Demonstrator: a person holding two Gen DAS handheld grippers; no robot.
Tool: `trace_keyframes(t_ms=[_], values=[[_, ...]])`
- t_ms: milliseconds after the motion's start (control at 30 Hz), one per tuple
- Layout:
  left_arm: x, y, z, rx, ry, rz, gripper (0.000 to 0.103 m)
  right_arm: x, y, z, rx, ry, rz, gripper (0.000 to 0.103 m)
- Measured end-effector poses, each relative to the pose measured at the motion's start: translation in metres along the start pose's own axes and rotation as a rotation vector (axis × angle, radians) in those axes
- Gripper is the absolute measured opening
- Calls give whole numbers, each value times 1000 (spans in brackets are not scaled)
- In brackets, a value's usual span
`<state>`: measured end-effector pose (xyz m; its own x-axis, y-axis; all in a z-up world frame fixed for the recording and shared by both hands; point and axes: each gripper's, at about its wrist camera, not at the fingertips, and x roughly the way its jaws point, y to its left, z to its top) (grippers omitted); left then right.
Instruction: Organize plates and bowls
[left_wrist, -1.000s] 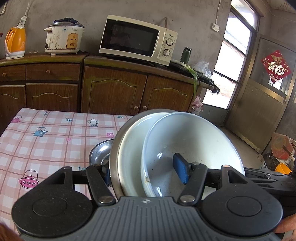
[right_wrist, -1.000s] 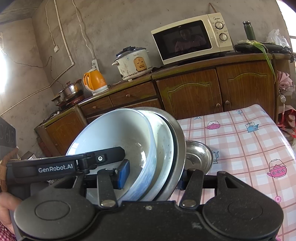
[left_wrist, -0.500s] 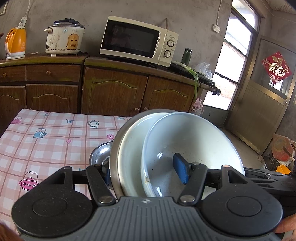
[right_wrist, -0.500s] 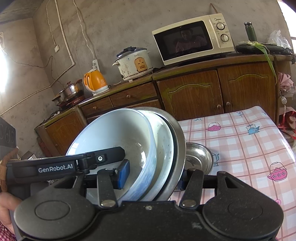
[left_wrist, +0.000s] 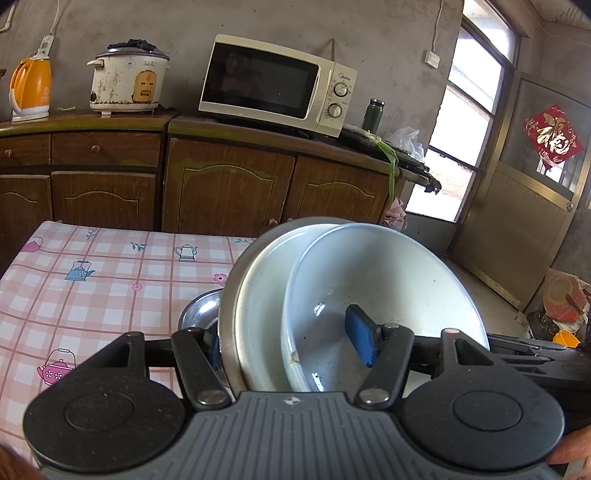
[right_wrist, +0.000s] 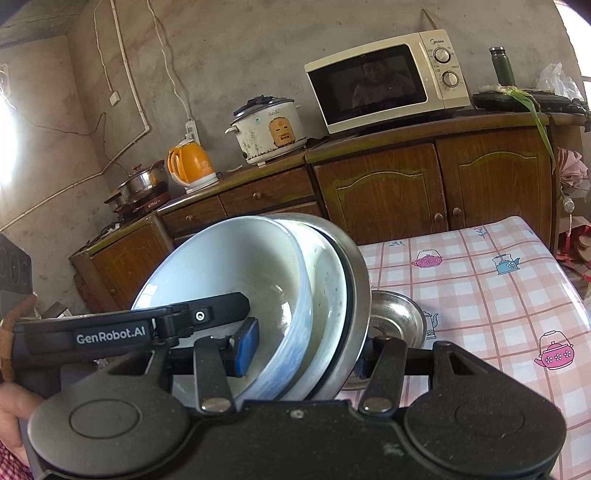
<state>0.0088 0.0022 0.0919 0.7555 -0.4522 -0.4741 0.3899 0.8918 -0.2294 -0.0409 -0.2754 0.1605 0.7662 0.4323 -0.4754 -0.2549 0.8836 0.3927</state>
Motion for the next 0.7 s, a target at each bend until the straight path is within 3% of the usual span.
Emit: trace_keyframes(t_ms=[700], values=[[2, -2, -5, 1, 4, 2, 63, 3, -1, 1, 2, 3, 0, 61]])
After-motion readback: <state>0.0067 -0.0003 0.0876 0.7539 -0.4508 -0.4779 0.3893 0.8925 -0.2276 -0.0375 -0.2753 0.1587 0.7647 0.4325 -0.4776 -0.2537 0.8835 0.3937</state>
